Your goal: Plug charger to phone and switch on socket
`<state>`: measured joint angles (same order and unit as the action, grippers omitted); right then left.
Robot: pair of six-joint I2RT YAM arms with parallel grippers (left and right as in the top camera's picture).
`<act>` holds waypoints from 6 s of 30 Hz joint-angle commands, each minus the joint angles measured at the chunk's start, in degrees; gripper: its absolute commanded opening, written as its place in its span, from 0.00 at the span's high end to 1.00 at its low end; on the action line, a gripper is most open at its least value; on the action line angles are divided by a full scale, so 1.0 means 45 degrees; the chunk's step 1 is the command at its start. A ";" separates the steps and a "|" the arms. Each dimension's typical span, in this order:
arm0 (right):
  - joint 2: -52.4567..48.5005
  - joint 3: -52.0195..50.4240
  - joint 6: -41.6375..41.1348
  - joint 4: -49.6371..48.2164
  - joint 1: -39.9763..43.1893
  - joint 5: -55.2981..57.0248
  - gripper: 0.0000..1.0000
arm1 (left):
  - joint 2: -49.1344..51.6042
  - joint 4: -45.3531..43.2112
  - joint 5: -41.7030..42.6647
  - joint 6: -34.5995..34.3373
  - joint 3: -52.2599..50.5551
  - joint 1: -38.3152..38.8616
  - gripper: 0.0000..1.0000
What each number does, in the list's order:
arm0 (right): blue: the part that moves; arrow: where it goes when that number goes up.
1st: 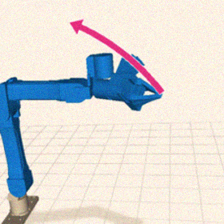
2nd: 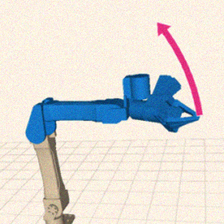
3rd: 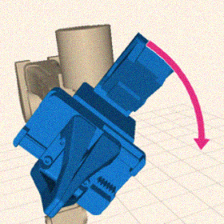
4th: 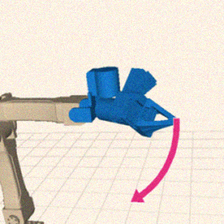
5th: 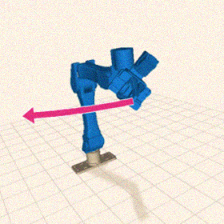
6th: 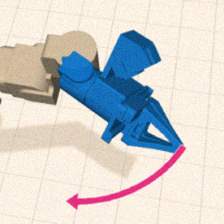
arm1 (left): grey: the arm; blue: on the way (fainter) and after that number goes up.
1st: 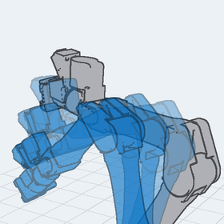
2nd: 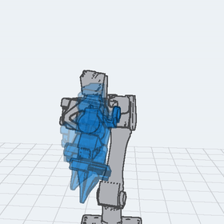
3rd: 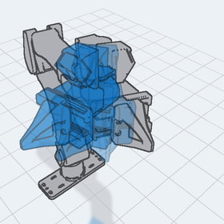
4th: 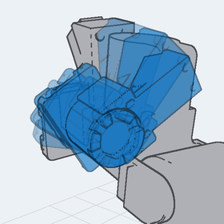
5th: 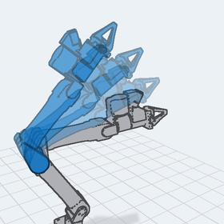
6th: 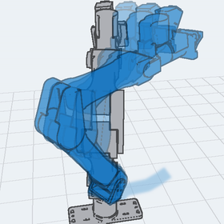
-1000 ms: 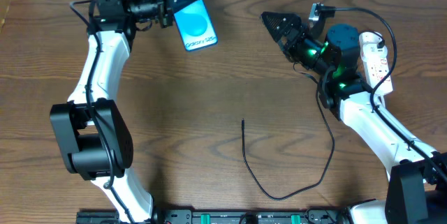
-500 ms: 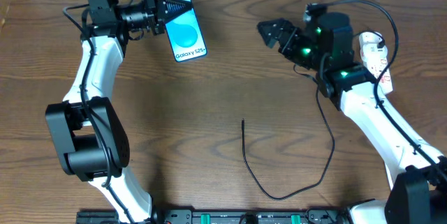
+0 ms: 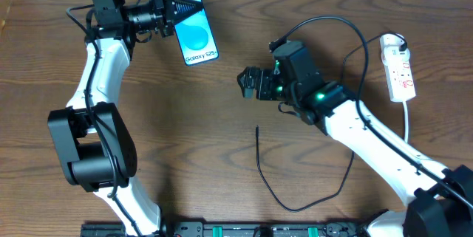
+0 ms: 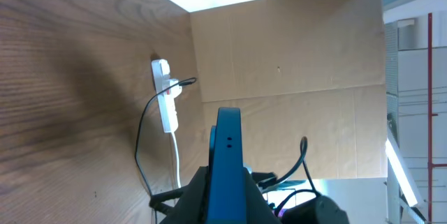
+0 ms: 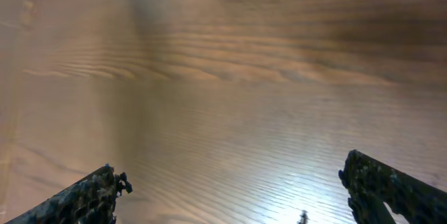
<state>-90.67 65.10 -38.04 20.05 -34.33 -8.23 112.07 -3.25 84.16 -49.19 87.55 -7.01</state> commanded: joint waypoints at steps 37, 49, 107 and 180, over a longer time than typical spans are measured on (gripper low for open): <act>-0.2603 0.0097 -0.3089 0.4755 -0.2943 0.1467 0.15 | -0.0117 -0.0063 0.0486 0.0155 0.0117 -0.0073 0.93; -0.3298 0.0102 -0.3327 0.4192 -0.2803 0.1821 0.33 | -0.0117 -0.0063 0.0345 0.0155 0.0117 -0.0058 0.93; -0.4245 0.0510 -0.1923 -1.1832 0.2977 -1.5164 0.99 | -0.0117 -0.6513 -0.2545 -0.5484 0.0117 0.0010 0.93; -0.4245 0.0510 -0.3589 -1.5693 0.2759 -1.5533 0.99 | -0.0117 -0.9350 -0.1064 -0.5037 0.0117 0.2127 0.93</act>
<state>-110.00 66.89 -54.26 -50.39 -21.28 -79.18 112.18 -44.82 78.11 -71.79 86.91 2.11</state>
